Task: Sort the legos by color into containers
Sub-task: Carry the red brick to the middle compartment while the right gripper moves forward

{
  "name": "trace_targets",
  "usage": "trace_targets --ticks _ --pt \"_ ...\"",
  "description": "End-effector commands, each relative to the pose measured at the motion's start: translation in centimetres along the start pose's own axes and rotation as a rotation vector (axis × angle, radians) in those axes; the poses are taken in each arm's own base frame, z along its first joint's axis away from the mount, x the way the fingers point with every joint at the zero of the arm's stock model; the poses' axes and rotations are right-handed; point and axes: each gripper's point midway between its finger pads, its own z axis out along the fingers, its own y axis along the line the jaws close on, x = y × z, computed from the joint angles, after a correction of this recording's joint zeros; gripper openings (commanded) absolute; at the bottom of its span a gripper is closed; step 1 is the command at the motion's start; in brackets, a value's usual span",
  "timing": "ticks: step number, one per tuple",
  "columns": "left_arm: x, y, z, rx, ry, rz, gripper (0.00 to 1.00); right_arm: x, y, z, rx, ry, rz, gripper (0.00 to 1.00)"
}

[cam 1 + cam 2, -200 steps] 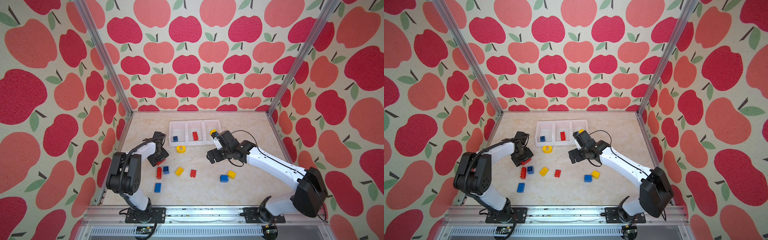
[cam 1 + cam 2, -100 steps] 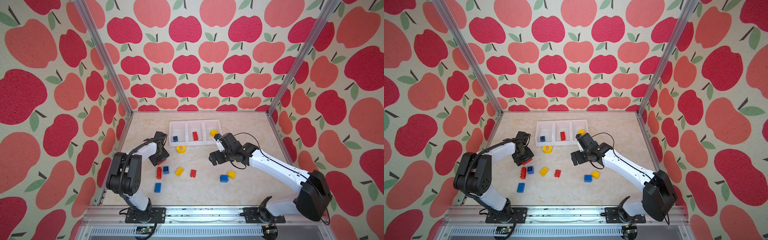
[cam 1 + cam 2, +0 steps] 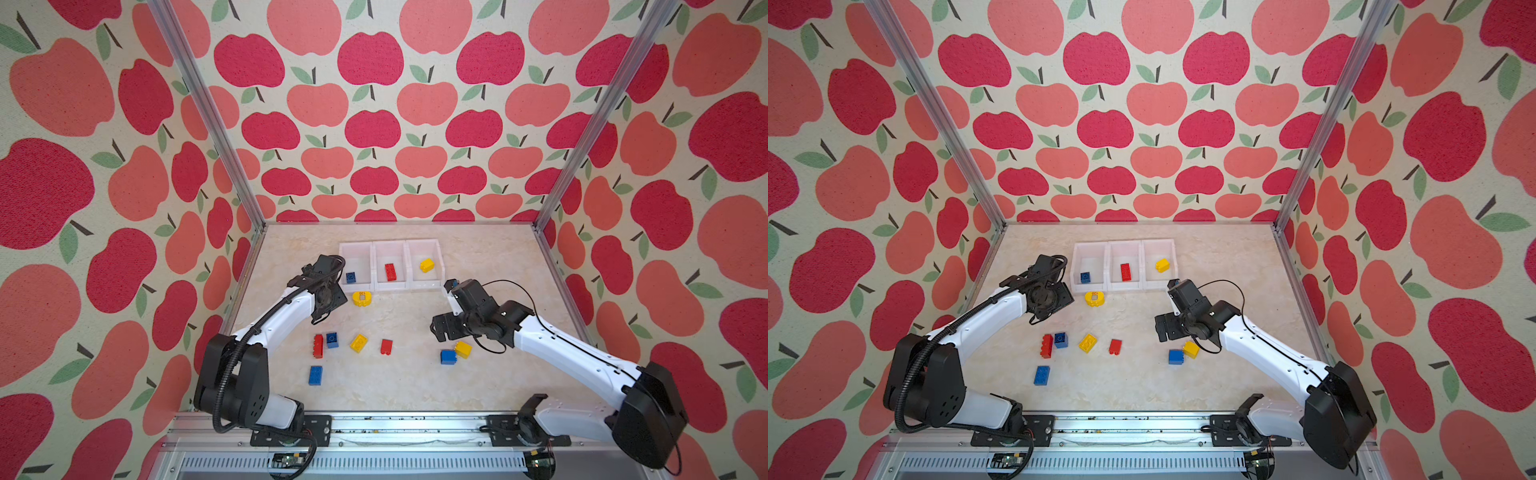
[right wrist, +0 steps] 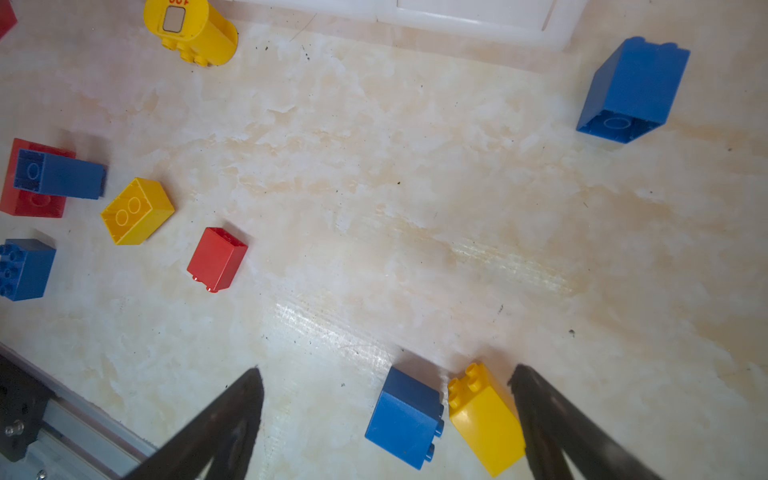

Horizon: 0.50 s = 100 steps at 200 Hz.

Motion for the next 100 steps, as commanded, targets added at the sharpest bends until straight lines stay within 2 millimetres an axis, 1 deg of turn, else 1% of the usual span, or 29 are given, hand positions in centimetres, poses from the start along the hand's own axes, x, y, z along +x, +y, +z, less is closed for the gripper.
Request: trace_targets --ticks 1,24,49,60,100 --pt "-1.0 -1.7 -1.9 0.013 -0.053 0.048 0.54 0.8 -0.9 -0.3 0.020 -0.012 0.060 0.96" --pt "-1.2 -4.6 -2.8 0.054 -0.075 0.116 0.54 1.4 -1.3 -0.5 0.023 -0.021 0.085 0.96" --pt "-1.3 -8.0 -3.1 0.086 -0.096 0.199 0.54 1.8 -1.7 -0.6 0.026 -0.034 0.102 0.96" --pt "-1.4 -9.5 -3.0 0.101 -0.097 0.226 0.54 1.8 -1.7 -0.7 0.028 -0.037 0.107 0.96" --pt "-1.5 -15.0 -1.4 0.171 -0.089 0.298 0.54 1.9 -1.9 -1.0 0.031 -0.049 0.118 0.96"
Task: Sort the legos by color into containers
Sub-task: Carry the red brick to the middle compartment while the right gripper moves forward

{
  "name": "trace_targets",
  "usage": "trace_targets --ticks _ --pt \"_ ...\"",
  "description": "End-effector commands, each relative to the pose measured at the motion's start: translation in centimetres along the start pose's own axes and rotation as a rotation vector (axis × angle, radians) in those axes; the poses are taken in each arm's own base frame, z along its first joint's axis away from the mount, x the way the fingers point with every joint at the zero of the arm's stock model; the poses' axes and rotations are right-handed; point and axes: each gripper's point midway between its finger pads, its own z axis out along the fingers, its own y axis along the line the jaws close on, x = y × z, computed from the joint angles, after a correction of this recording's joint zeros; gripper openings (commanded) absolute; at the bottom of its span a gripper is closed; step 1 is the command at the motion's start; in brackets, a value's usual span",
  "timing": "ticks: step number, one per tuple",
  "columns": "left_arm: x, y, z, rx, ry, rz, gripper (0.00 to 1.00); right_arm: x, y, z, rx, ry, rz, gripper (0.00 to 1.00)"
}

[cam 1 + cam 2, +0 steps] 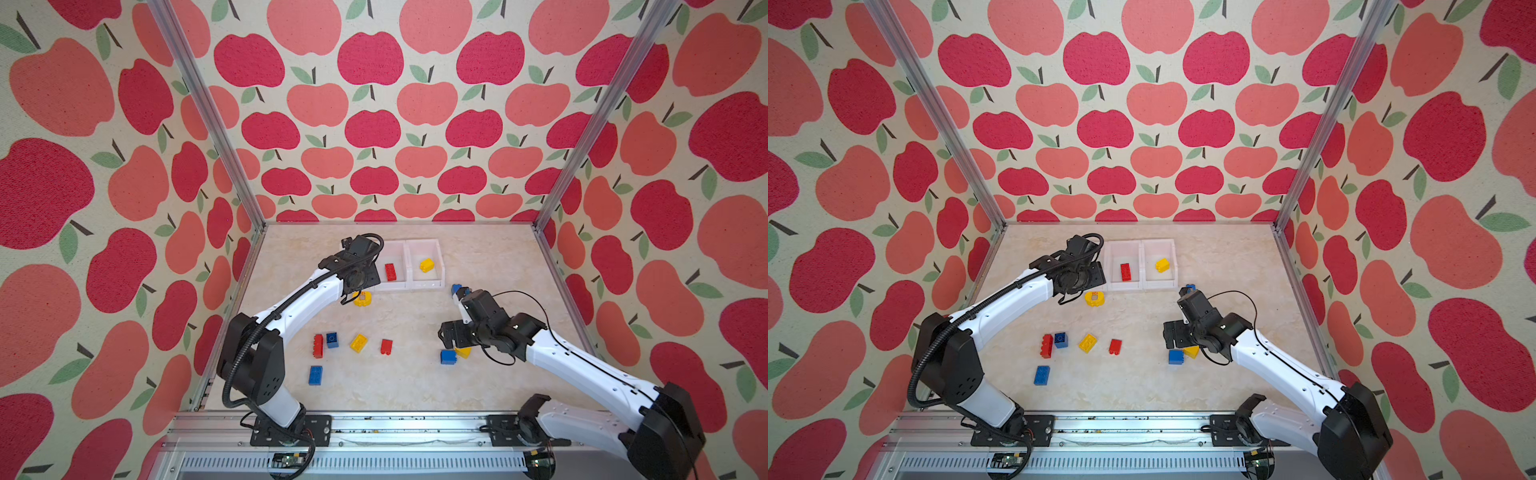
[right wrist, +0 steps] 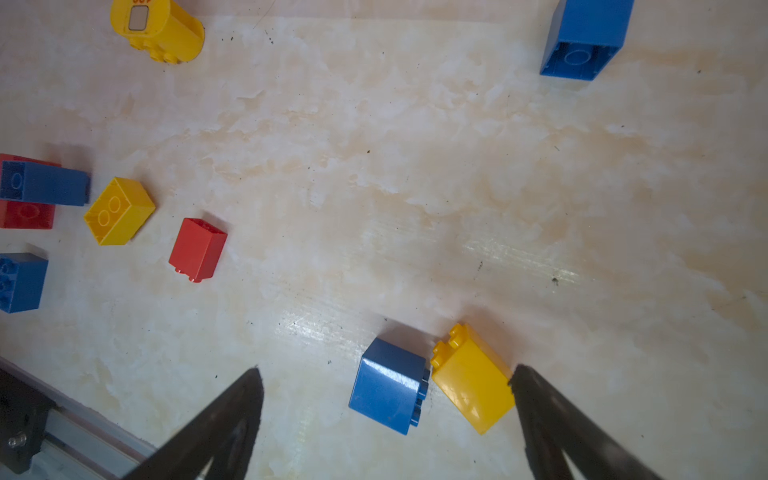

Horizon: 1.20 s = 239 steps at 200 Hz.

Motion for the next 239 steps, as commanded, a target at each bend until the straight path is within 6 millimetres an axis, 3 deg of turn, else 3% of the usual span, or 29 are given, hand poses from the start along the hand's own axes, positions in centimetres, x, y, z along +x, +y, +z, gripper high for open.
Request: trace_targets --ticks 1,50,82,116,193,239 --pt "-1.2 -2.5 1.0 0.028 -0.014 0.059 0.54 -0.1 -0.5 -0.3 0.015 -0.026 0.036 0.96" --pt "-3.0 -7.4 4.5 0.075 -0.013 0.156 0.54 -0.1 -0.8 -0.6 0.022 -0.035 0.036 0.96" --pt "-4.3 -9.0 7.0 0.064 -0.020 0.204 0.54 -0.3 -0.7 -0.8 0.020 -0.041 0.033 0.96" --pt "-5.6 -8.7 9.6 0.023 -0.013 0.209 0.54 -0.6 -0.9 -1.4 0.027 -0.048 0.028 0.97" --pt "-6.9 -8.3 12.8 -0.005 -0.022 0.253 0.55 -0.7 -1.3 -1.6 0.034 -0.056 0.034 0.98" --pt "-6.8 -7.6 13.8 -0.027 -0.018 0.250 0.69 -0.7 -1.3 -1.5 0.032 -0.052 0.032 0.98"
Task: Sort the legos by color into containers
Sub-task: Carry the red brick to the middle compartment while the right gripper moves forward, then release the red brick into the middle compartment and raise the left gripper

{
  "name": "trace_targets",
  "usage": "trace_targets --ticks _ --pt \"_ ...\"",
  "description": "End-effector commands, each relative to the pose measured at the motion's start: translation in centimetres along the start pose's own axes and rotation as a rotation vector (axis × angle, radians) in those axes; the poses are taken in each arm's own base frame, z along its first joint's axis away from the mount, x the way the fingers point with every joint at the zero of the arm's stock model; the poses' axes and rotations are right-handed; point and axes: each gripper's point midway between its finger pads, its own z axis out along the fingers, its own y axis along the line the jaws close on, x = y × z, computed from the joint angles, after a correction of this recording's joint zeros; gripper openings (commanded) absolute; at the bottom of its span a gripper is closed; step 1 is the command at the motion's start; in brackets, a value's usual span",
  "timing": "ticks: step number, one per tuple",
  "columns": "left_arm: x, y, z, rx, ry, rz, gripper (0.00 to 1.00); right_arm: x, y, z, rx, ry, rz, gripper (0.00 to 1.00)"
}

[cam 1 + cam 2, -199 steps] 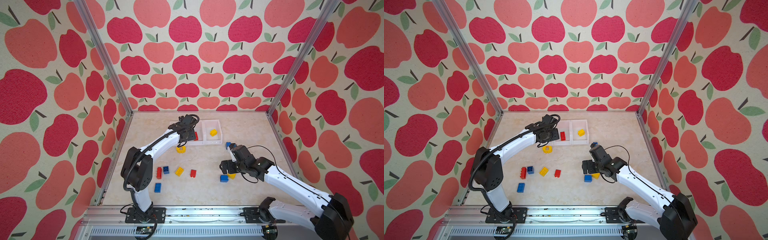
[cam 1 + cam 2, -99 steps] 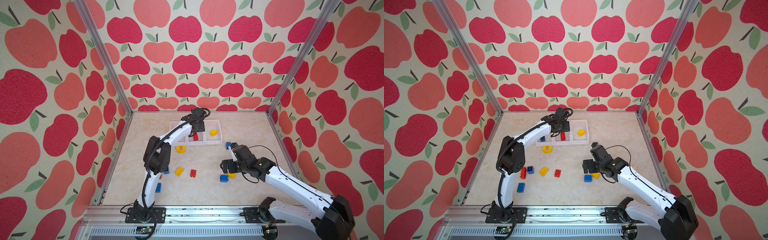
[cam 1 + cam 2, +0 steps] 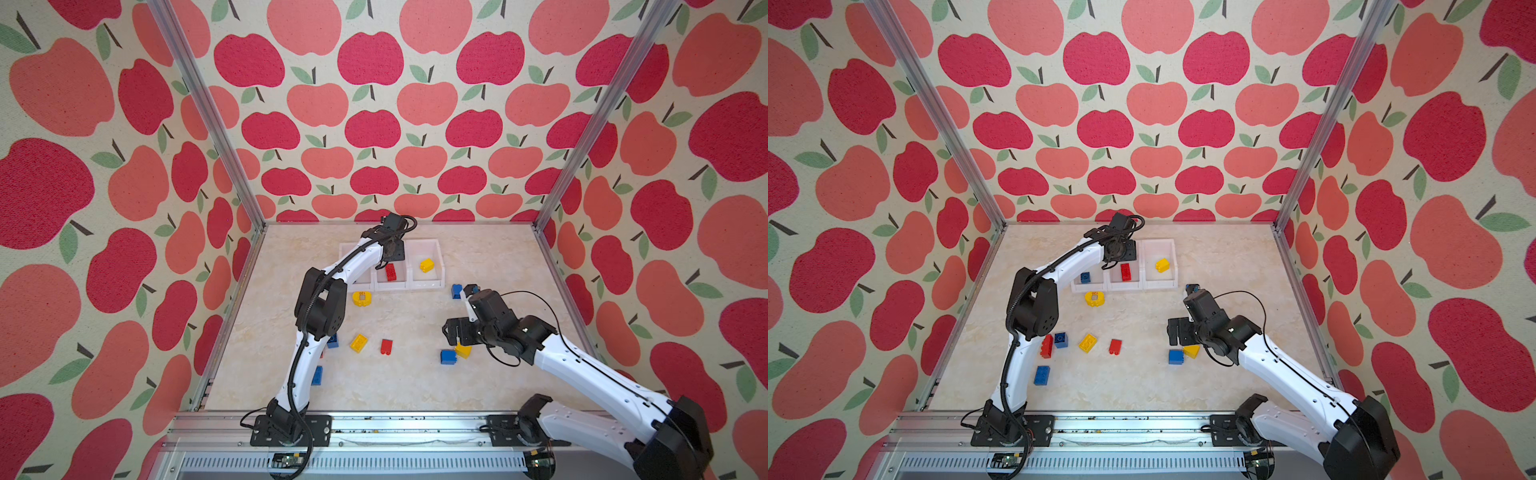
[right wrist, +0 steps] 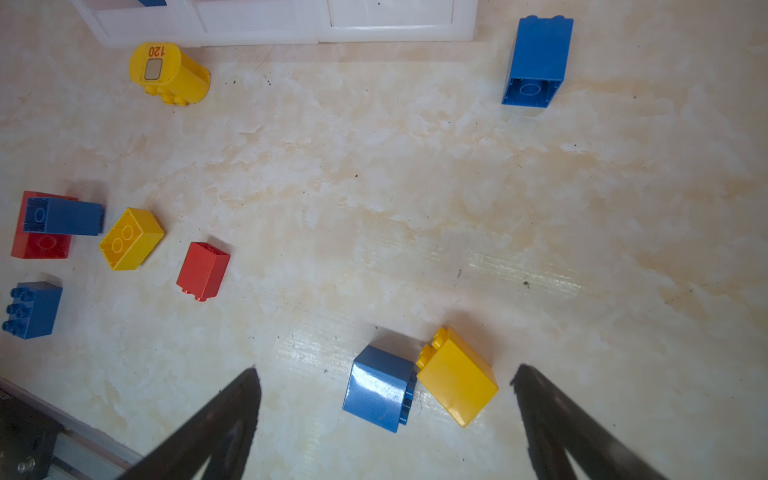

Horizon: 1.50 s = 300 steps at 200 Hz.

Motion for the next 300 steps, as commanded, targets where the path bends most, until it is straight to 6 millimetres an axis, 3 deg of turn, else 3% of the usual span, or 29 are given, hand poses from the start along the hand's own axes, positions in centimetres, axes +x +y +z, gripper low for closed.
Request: trace_targets --ticks 1,48,127,181,244,300 --pt "0.0 0.8 0.4 -0.039 0.003 0.024 0.69 0.2 -0.5 -0.1 0.020 0.013 0.002 0.98" --pt "-0.5 0.4 -0.5 -0.036 -0.030 0.031 0.82 0.1 -0.6 0.0 0.022 0.014 0.006 0.98" --pt "-1.0 -0.2 -2.8 -0.004 -0.072 0.030 0.85 0.3 -0.9 0.1 0.037 0.023 0.020 0.98" --pt "-0.5 -0.5 -5.7 0.064 -0.097 -0.001 0.88 1.3 -2.7 -0.2 0.128 0.092 0.106 0.98" --pt "1.7 0.7 -10.3 0.154 -0.122 -0.071 0.92 3.8 -4.4 -0.2 0.226 0.156 0.397 0.97" --pt "4.9 2.9 -13.1 0.208 -0.115 -0.139 0.97 4.0 -4.5 0.5 0.262 0.171 0.527 0.96"
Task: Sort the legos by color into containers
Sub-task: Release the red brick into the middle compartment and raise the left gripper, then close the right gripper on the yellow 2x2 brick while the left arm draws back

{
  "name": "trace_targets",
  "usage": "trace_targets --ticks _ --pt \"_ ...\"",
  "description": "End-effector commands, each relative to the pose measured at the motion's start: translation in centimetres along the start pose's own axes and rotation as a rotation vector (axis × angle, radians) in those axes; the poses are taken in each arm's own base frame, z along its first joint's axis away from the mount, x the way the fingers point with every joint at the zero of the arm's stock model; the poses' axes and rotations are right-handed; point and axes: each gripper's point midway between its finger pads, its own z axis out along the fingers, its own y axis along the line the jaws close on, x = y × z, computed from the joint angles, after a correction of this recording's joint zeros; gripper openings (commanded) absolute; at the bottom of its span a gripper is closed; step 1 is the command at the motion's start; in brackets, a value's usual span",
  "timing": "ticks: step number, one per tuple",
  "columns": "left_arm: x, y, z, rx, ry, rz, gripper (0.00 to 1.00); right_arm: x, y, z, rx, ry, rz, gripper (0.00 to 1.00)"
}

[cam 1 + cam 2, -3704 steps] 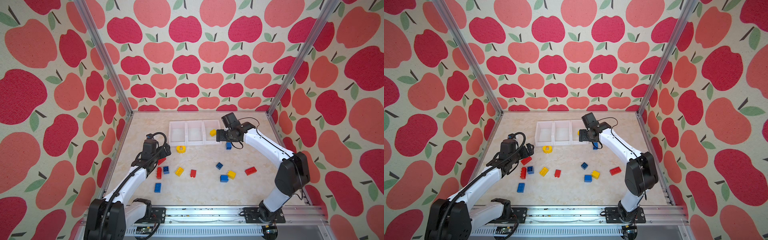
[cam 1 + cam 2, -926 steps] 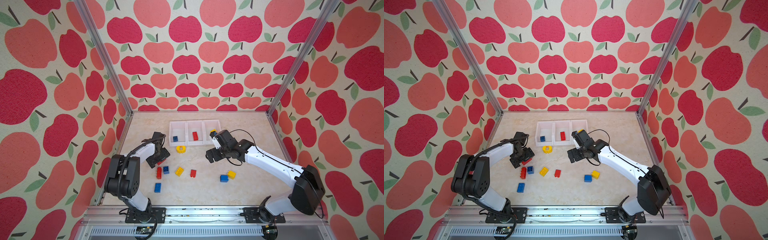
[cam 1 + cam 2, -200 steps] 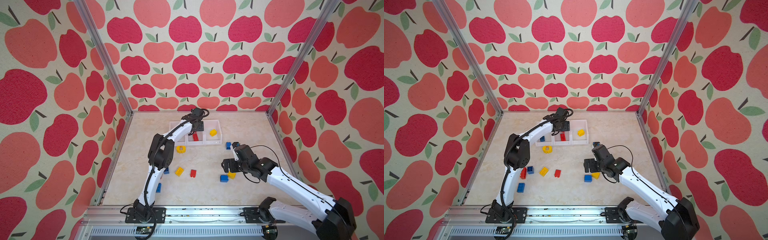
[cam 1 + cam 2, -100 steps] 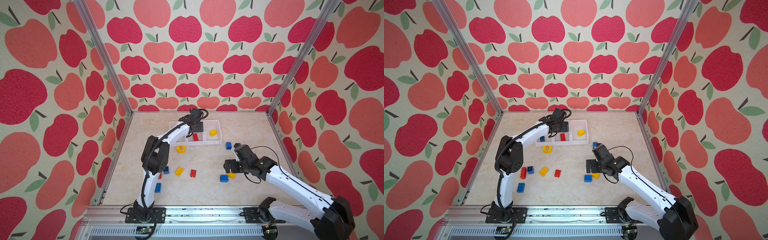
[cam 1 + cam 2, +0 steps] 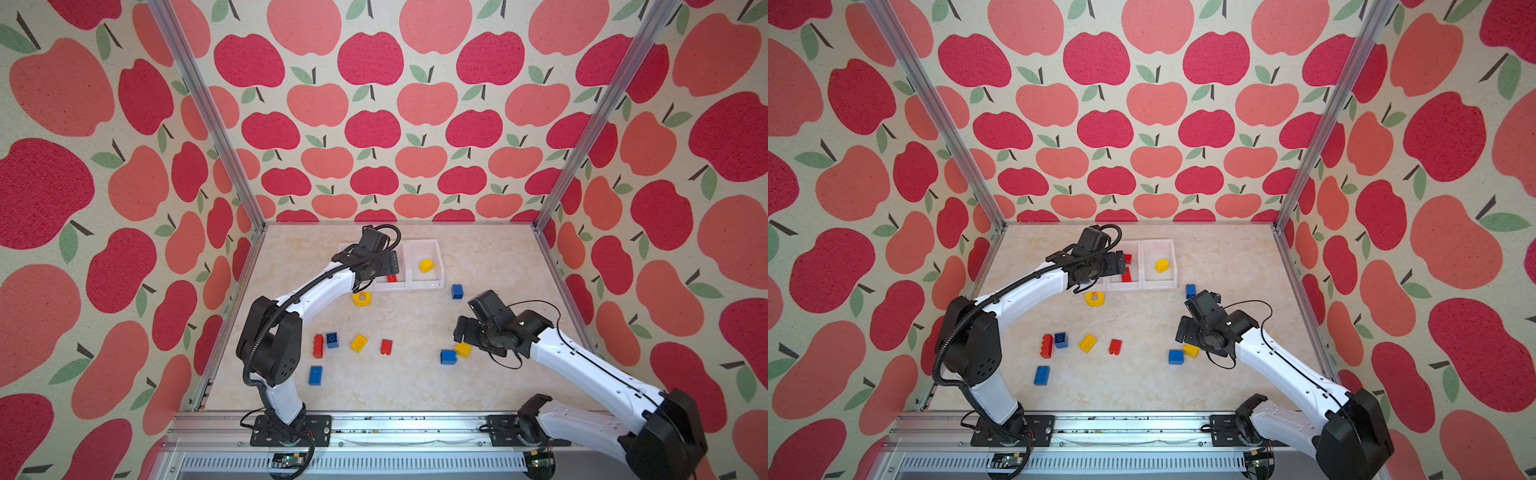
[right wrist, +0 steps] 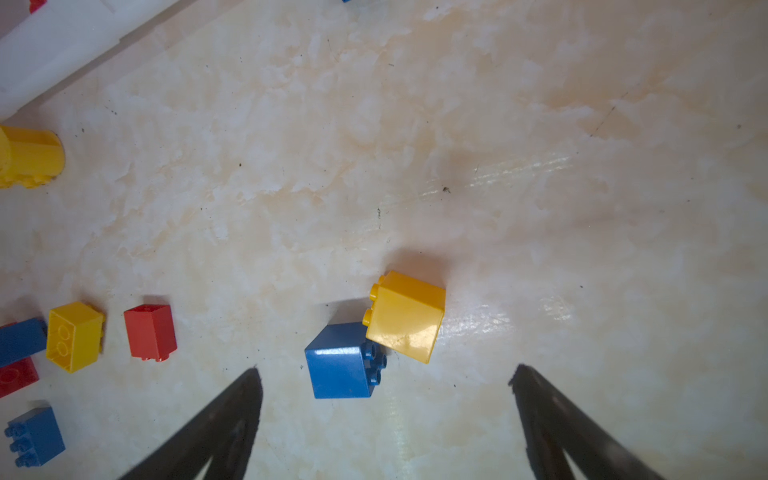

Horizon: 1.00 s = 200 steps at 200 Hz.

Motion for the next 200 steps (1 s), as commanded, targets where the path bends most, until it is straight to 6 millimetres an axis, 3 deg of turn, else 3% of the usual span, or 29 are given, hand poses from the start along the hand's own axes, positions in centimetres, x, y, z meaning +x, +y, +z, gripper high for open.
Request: trace_targets --ticks 1,85,129,200 --pt "0.1 0.1 -1.4 0.043 -0.022 -0.046 0.97 0.4 -1.2 0.5 0.073 0.032 0.099 0.96" --pt "2.9 2.7 -4.6 0.062 -0.031 -0.111 0.99 1.3 -0.9 3.8 0.162 0.138 0.166 0.90" --pt "3.7 3.8 -5.0 0.048 -0.029 -0.129 0.99 0.6 -0.1 4.9 0.171 0.137 0.153 0.85" --pt "4.9 5.1 -5.2 0.039 -0.020 -0.152 0.99 1.3 -0.2 6.1 0.176 0.167 0.174 0.71"
